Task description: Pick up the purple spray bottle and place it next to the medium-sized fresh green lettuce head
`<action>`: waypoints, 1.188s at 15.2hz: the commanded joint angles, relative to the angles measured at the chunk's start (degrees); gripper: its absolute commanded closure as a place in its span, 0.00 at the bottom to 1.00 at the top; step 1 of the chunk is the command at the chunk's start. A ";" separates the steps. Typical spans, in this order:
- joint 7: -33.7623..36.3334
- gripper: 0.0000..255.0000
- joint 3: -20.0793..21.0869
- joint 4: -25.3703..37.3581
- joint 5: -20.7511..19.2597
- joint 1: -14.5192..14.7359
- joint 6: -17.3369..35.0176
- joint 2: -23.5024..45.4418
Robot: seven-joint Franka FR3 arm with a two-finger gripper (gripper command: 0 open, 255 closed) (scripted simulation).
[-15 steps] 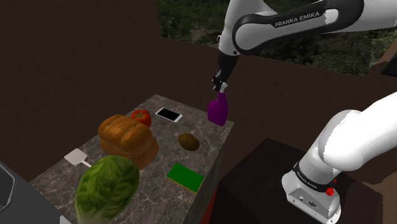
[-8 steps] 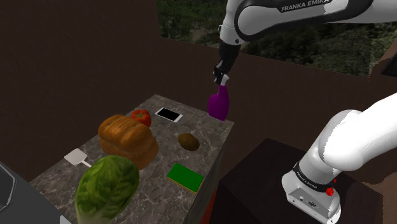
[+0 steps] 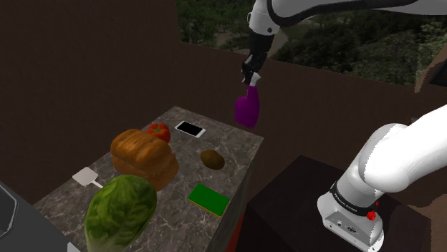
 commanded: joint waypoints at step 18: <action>-0.02 1.00 -0.29 17.14 -0.47 -0.33 -14.53 2.64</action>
